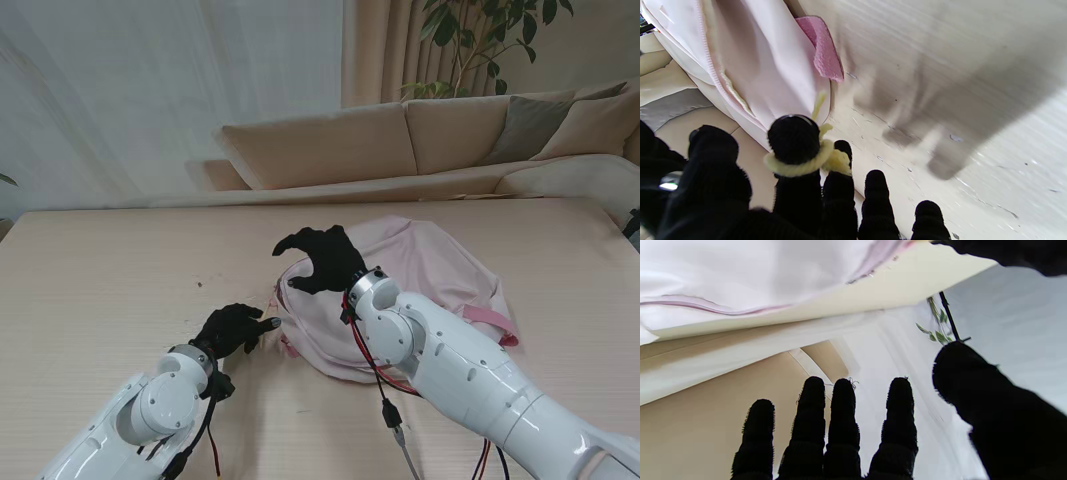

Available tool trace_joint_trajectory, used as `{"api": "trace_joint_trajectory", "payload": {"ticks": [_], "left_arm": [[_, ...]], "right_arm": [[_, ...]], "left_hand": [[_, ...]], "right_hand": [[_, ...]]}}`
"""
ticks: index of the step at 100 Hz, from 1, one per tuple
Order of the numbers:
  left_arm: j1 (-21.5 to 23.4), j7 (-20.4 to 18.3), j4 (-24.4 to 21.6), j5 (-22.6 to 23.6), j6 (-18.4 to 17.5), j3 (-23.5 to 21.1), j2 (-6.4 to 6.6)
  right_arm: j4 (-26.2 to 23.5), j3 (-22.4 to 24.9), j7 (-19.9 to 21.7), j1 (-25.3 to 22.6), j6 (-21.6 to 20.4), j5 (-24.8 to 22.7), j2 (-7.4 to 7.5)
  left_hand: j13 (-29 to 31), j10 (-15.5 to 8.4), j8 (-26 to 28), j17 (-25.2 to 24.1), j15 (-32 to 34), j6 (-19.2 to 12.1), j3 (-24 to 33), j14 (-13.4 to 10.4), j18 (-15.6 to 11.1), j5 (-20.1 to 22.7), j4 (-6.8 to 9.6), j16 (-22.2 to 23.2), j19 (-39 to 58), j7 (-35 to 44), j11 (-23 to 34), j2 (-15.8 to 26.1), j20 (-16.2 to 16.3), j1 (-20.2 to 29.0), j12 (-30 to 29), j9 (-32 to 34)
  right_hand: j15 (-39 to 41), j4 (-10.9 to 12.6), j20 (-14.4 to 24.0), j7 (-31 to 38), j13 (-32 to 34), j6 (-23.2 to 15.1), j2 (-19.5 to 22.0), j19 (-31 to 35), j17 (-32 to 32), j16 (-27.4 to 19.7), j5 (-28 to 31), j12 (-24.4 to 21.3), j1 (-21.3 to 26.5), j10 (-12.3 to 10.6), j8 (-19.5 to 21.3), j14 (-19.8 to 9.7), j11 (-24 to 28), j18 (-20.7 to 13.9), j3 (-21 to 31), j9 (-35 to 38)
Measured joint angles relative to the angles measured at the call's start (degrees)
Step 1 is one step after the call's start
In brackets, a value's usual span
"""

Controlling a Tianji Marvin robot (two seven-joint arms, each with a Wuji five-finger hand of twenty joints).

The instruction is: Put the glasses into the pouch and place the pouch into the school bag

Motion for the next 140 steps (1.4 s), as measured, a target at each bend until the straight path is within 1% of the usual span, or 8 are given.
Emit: {"api": "trace_joint_trajectory", "payload": {"ticks": [12,25,69,89,110,125,133,140], "left_arm": [[0.0,0.0,0.0,0.2,-0.4,0.0,-0.03],[0.0,0.0,-0.1,0.2,-0.4,-0.1,-0.07],[-0.2,-0.2,-0.3,-0.6,-0.7,0.0,-0.1],[-0.2,-0.5,-0.2,-1.2,-0.8,-0.1,-0.11],[-0.2,-0.8,-0.2,-1.7,-0.8,-0.1,-0.11],[-0.8,-0.9,0.3,-2.3,-1.1,0.4,-0.11],[-1.4,-1.2,0.8,-2.4,-1.3,0.8,-0.1],[-2.2,-1.7,1.4,-2.7,-1.6,1.2,-0.1]], "right_arm": [[5.7,-4.8,2.1,4.5,3.1,1.5,-1.18],[9.8,-7.9,4.6,7.6,2.0,2.8,-2.09],[14.8,-16.3,10.0,13.3,1.5,4.3,-4.18],[16.7,-18.6,11.7,14.6,3.8,4.6,-5.73],[22.4,-20.8,9.5,15.9,3.1,4.6,-8.52],[26.8,-21.0,4.7,16.0,1.5,5.0,-10.69],[28.5,-21.0,1.8,15.9,1.1,4.7,-11.49],[28.6,-21.0,1.0,15.9,1.4,3.4,-11.5]], "left_hand": [[0.0,0.0,0.0,0.0,0.0,0.0,0.0,0.0,0.0,0.0,0.0,0.0,0.0,0.0,0.0,0.0,0.0,0.0,0.0,0.0],[0.0,0.0,0.0,0.0,0.0,0.0,0.0,0.0,0.0,0.0,0.0,0.0,0.0,0.0,0.0,0.6,0.4,0.0,0.0,0.0],[0.0,0.0,0.6,0.0,0.5,0.0,0.0,0.0,0.0,0.0,0.0,0.0,0.0,0.0,0.0,0.6,0.5,0.0,0.0,0.0],[0.0,0.0,0.6,0.0,0.5,0.0,0.0,0.0,0.0,0.0,0.0,0.0,0.0,0.0,0.0,0.6,0.5,0.0,0.0,0.0],[0.0,0.0,0.7,0.0,0.5,0.0,0.0,0.0,0.0,0.0,0.0,0.0,0.0,0.0,0.0,0.6,0.6,0.0,0.0,0.0],[0.0,0.0,1.1,0.0,0.5,0.0,0.0,0.0,0.1,0.0,0.01,0.0,0.0,0.0,0.0,0.6,0.6,0.0,0.0,0.0],[0.0,0.0,1.1,0.0,0.5,0.0,0.0,0.0,0.1,0.0,0.01,0.0,0.0,0.0,0.0,0.6,0.6,0.0,0.0,0.0],[0.0,0.0,1.1,0.0,0.5,0.0,0.0,0.0,0.1,0.0,0.01,0.0,0.0,0.0,0.0,0.6,0.6,0.0,0.0,0.0]], "right_hand": [[-1.6,0.0,0.0,-0.7,-0.6,-1.5,0.4,-1.8,0.0,-0.7,0.0,-0.9,1.1,-0.1,0.0,-0.2,-1.8,0.0,0.0,-1.5],[-5.2,0.1,-0.8,-3.3,-3.5,-3.6,-1.1,-5.9,-0.1,-2.4,-2.5,-1.9,4.2,-3.3,-1.4,-2.0,-4.4,-0.1,3.3,-5.0],[-9.6,0.0,-3.0,-7.2,-7.6,-3.8,-8.5,-10.9,-0.6,-4.5,-7.8,-5.6,12.6,-6.5,-5.8,-4.7,-13.2,-1.4,8.3,-7.7],[-9.7,0.0,-3.0,-5.3,-7.6,-5.0,-6.3,-11.8,-0.7,-4.7,0.6,-5.6,12.2,-6.6,-5.5,-5.8,-11.3,-1.8,8.2,-7.7],[-7.6,0.0,-2.1,2.4,-7.5,-7.4,-8.3,-11.6,-0.7,-4.4,13.1,-3.2,12.1,-6.6,5.3,-6.9,-4.5,-2.1,8.2,-7.6],[-3.8,-7.9,-1.8,13.3,-0.9,-8.5,-12.9,-4.4,-0.6,-2.2,25.0,-2.4,15.9,-7.0,8.0,-7.0,-3.8,-2.1,8.2,11.6],[1.2,-8.2,-1.3,17.0,11.5,-8.5,-14.6,3.3,1.1,0.0,29.5,-3.3,16.8,-3.4,10.3,-5.5,-5.8,-1.8,8.2,32.6],[6.1,-8.3,-0.8,17.5,21.2,-7.3,-15.2,7.2,5.2,1.3,30.1,-3.6,16.8,-1.0,11.1,-1.5,-2.5,-0.4,8.2,41.9]]}}
